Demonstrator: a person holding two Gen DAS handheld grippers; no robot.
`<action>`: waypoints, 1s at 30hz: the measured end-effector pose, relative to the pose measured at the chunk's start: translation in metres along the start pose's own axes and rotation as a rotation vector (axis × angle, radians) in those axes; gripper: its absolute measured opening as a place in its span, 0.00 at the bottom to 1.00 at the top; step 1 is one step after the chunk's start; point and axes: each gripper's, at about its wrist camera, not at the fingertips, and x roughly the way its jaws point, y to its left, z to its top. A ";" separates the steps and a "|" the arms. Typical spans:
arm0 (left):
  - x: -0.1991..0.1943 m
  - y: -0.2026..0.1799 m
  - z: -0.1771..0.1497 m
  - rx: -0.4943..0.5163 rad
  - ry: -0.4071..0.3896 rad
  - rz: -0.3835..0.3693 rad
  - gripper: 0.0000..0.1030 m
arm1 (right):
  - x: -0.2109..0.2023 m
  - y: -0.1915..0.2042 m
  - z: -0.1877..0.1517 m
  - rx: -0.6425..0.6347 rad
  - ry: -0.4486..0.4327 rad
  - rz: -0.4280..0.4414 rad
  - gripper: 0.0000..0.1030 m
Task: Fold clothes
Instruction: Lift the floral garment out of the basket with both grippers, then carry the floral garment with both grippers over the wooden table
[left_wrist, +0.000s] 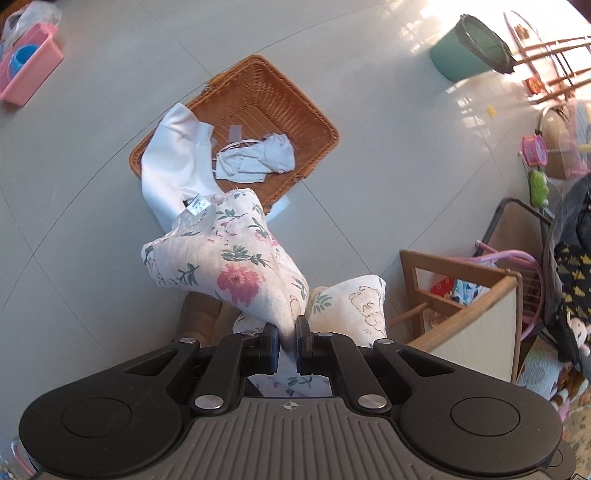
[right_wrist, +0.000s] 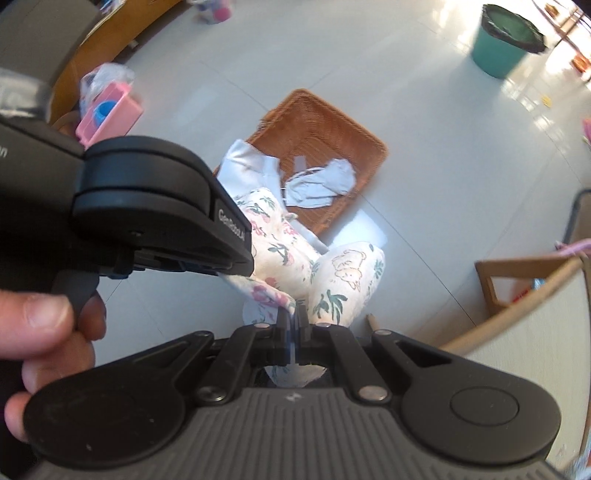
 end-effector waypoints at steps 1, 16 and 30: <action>-0.002 -0.006 -0.003 0.019 0.001 0.000 0.08 | -0.003 -0.003 -0.002 0.017 0.000 -0.008 0.02; -0.028 -0.066 -0.013 0.299 0.038 0.001 0.08 | -0.046 -0.034 -0.038 0.319 -0.083 -0.061 0.02; -0.039 -0.133 -0.053 0.645 0.103 -0.022 0.08 | -0.074 -0.081 -0.112 0.724 -0.193 -0.104 0.02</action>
